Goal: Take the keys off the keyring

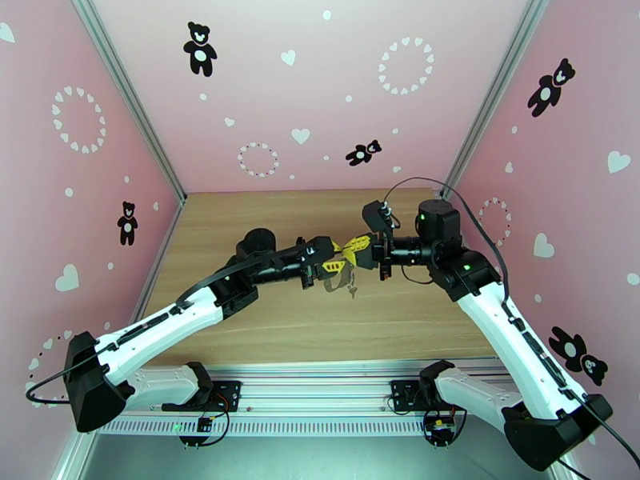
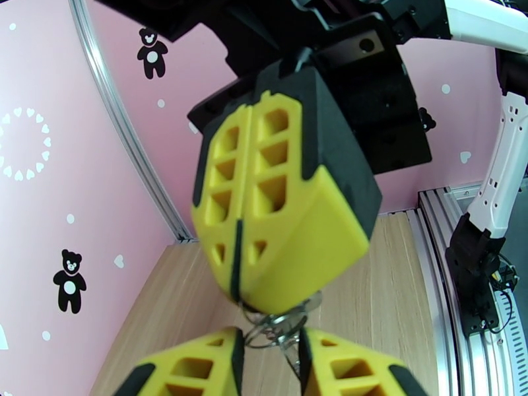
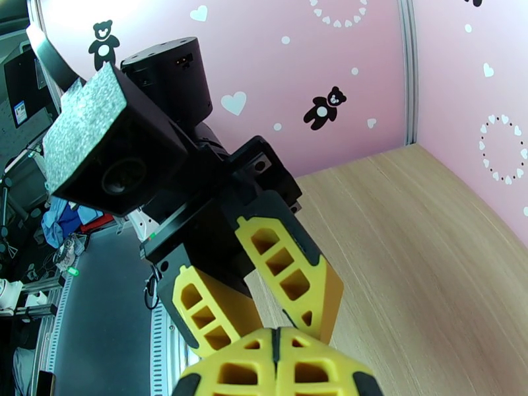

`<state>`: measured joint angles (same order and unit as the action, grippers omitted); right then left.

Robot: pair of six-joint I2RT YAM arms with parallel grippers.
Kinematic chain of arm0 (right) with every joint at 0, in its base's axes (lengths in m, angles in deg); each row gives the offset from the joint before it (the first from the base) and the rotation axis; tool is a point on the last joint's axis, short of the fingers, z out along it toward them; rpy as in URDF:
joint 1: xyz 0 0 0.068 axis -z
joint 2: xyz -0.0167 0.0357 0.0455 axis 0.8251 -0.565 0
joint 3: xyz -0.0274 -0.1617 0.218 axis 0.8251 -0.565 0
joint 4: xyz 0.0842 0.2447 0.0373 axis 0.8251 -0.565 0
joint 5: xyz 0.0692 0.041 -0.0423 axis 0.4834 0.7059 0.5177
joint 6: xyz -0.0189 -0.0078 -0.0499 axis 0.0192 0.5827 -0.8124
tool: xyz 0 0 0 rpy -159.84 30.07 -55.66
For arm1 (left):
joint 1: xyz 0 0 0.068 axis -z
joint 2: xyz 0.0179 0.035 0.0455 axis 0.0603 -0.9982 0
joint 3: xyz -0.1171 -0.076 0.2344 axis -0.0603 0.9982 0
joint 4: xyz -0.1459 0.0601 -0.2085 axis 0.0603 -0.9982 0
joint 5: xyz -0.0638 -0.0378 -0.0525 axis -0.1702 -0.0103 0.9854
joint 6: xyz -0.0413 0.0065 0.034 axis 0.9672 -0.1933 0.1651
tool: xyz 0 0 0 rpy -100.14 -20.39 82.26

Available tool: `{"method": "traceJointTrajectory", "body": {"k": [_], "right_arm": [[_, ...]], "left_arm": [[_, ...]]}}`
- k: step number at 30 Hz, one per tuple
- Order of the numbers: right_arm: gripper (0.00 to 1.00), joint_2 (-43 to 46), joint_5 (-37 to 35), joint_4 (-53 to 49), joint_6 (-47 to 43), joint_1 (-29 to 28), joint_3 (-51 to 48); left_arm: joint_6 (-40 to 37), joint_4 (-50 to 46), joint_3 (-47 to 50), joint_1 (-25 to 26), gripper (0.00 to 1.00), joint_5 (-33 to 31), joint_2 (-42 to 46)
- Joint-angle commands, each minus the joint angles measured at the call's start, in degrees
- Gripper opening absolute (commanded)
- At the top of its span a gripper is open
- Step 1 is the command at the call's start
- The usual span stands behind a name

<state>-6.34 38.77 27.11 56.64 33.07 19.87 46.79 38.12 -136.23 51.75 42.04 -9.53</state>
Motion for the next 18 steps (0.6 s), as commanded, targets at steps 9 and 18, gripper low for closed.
{"method": "traceJointTrajectory", "body": {"k": [9, 18], "right_arm": [[0.0, 1.3, -1.1, -1.2, -2.5, 0.0, 1.1], [0.0, 3.0, -2.6, -1.6, -2.7, 0.0, 0.9]], "left_arm": [[1.4, -1.1, -1.3, -0.5, 0.17, 2.3, -0.2], [1.2, -1.6, -0.3, -1.0, 0.05, 1.5, 1.3]]}}
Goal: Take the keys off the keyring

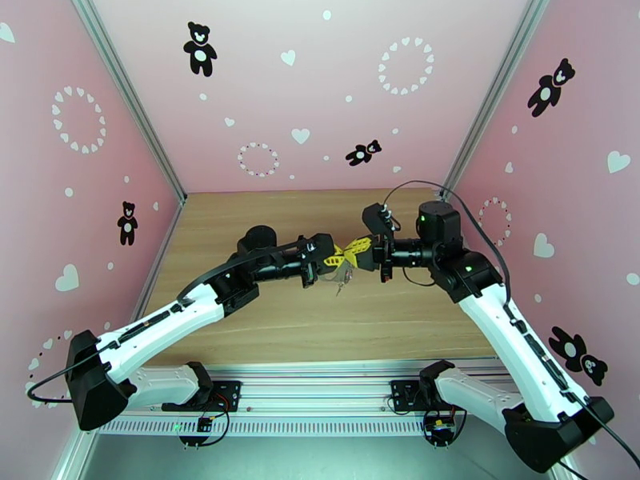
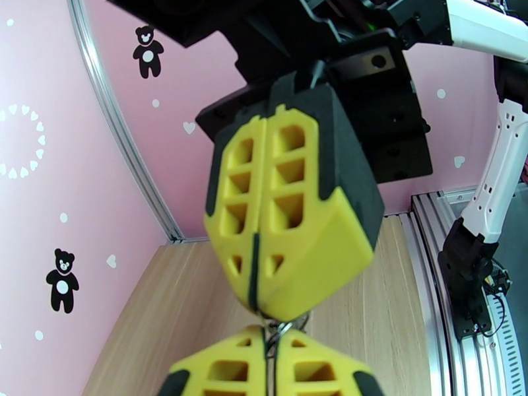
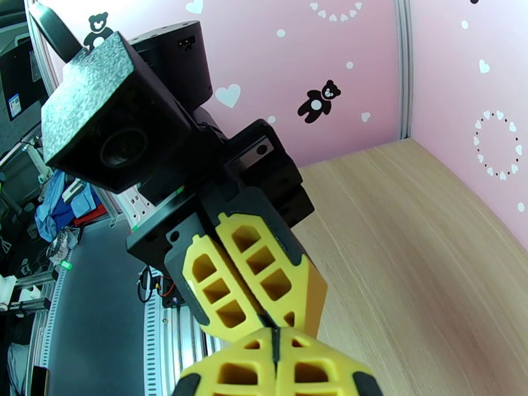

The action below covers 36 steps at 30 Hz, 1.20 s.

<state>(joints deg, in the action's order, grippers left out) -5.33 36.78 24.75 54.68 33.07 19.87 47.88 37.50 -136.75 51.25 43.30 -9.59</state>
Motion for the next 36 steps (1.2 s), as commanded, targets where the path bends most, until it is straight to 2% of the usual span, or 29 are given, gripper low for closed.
{"method": "traceJointTrajectory", "body": {"k": [1, 3, 10, 24, 30, 36], "right_arm": [[0.0, 2.3, -1.0, 0.8, -0.8, 0.0, 0.7], [0.0, 2.7, -1.7, 0.7, -1.1, 0.0, 0.3], [0.0, 4.3, -4.5, 0.1, -2.3, 0.0, -1.2], [0.0, 5.7, -8.5, -4.2, -6.4, 0.0, -1.2], [0.0, 5.7, -9.2, -4.2, -6.6, 0.0, -1.3], [0.0, 5.0, -9.3, -3.6, -6.5, 0.0, -1.3]], "left_arm": [[0.3, -0.8, 0.5, -0.7, 0.03, 0.2, 1.6], [1.0, 0.0, 0.9, -0.9, 0.0, 0.3, 2.0], [5.4, 4.0, 2.5, -1.5, 0.0, 0.2, 3.7], [15.8, 8.2, 2.3, -1.6, 0.0, -3.8, 4.6], [21.9, 11.0, 2.7, -1.6, 0.0, -6.1, 4.8], [28.6, 16.7, 3.5, -1.6, 0.0, -4.7, 4.4]]}}
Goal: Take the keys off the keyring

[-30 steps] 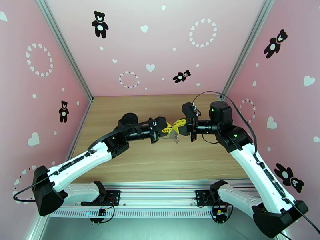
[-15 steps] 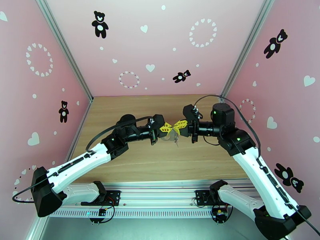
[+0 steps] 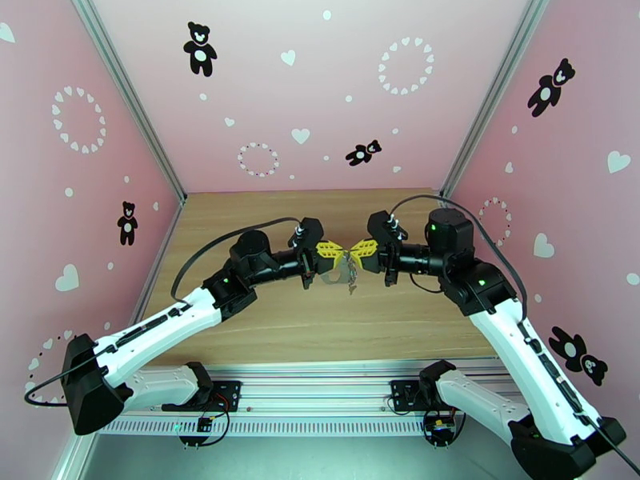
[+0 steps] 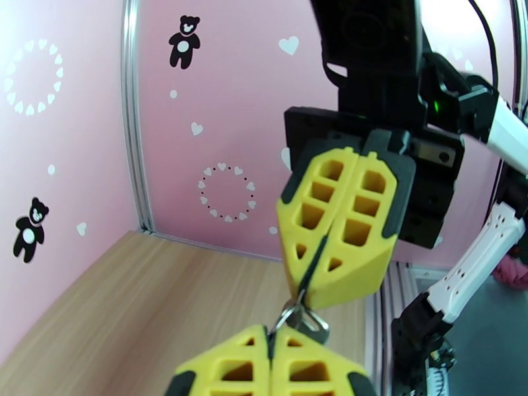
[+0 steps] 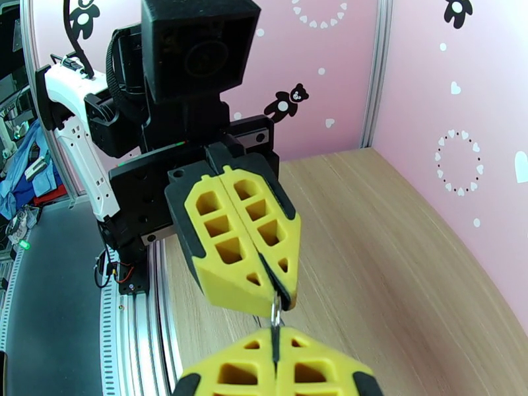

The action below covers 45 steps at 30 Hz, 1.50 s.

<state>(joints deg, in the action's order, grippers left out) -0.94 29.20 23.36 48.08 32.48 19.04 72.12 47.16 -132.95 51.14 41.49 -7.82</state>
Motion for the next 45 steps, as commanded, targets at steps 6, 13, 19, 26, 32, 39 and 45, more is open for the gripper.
{"method": "traceJointTrajectory", "body": {"k": [6, 13, 19, 26, 32, 39, 45], "right_arm": [[0.0, -0.6, 0.2, 1.6, 2.2, 0.6, 0.7], [0.0, -1.7, 0.6, 0.0, 1.2, 0.6, 3.0], [0.0, -2.9, 2.2, -3.0, -0.6, 0.5, 4.7], [0.0, -3.3, 3.7, -5.5, -2.6, 0.5, 5.8], [0.0, -2.9, 3.8, -3.9, -2.0, 0.5, 5.8], [0.0, -2.7, 4.3, -2.9, -1.9, 0.5, 5.5], [0.0, -2.8, 4.9, -2.0, -1.5, 0.5, 5.3]], "left_arm": [[5.1, 7.2, -1.3, -1.5, 0.0, -1.3, 1.2], [-5.3, -3.6, -2.9, -1.5, 0.23, -2.1, 2.0], [-17.0, -16.2, -7.9, -1.5, 0.31, 0.4, 1.9], [-23.5, -23.4, -13.4, -1.5, 0.34, 4.6, -1.9], [-23.3, -24.2, -14.2, -1.6, 0.33, 7.8, -4.2], [-20.9, -19.8, -11.6, -2.1, 0.33, 7.2, -4.7], [-18.8, -20.3, -13.8, -3.4, 0.34, 10.2, -6.9]]}}
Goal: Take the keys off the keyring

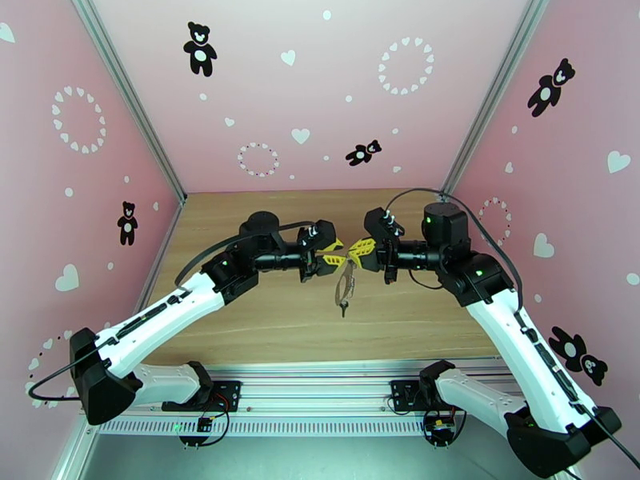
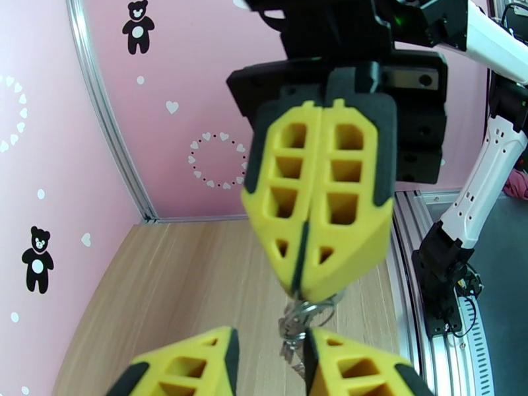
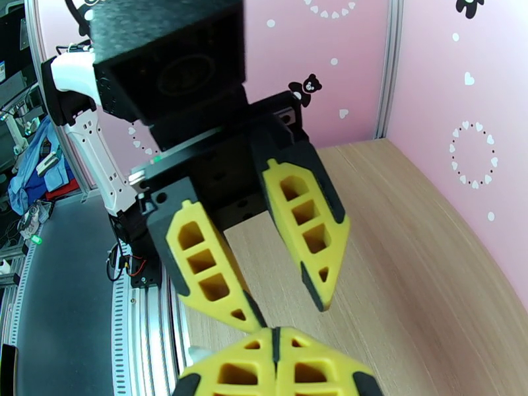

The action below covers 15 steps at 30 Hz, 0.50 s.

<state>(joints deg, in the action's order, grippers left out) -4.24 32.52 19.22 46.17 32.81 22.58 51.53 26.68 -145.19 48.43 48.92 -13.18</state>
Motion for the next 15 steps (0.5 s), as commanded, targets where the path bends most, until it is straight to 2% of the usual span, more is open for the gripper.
{"method": "traceJointTrajectory", "body": {"k": [1, 9, 15], "right_arm": [[0.0, 0.6, 1.6, 2.2, 0.4, 0.2, 1.7], [0.0, 0.1, 1.3, 2.2, 0.1, 0.2, 1.2], [0.0, 0.1, 0.9, 2.5, 0.0, 0.2, 1.0]], "left_arm": [[1.7, -0.2, -2.0, -0.8, 0.34, 3.8, -1.9], [1.6, -1.0, -3.3, -0.8, 0.34, 9.6, -3.2], [1.6, -1.1, -3.9, -0.8, 0.32, 10.2, -3.6]]}}
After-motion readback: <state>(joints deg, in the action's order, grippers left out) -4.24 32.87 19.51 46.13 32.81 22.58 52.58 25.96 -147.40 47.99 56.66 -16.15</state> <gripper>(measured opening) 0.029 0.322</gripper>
